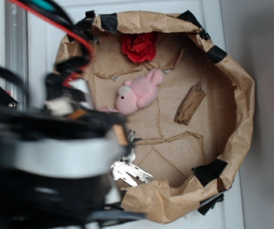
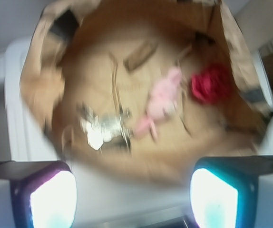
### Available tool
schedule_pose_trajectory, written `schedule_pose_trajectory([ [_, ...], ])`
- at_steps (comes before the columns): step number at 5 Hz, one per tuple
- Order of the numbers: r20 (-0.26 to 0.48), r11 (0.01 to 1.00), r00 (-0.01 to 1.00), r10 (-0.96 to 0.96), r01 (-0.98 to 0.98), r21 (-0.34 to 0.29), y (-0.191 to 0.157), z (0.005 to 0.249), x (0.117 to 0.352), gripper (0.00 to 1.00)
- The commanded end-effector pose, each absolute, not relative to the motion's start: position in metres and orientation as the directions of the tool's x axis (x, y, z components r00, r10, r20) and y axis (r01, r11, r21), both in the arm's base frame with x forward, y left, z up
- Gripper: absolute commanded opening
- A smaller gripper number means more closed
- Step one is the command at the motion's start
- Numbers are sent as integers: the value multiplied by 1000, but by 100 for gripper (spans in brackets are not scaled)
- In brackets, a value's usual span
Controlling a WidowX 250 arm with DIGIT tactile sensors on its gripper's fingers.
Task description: Grab the wood chip.
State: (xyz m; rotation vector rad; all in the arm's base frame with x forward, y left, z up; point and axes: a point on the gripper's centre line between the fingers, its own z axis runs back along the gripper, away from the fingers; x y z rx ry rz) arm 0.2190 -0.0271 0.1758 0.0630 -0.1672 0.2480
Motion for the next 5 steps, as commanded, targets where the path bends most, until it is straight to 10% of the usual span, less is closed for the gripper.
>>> schedule_pose_trajectory([
  [1, 272, 850, 806, 526, -507, -142, 5, 125, 272, 100],
  [2, 271, 798, 751, 603, -563, -215, 22, 113, 290, 100],
  [5, 243, 812, 776, 581, -571, -120, 20, 49, 342, 100],
])
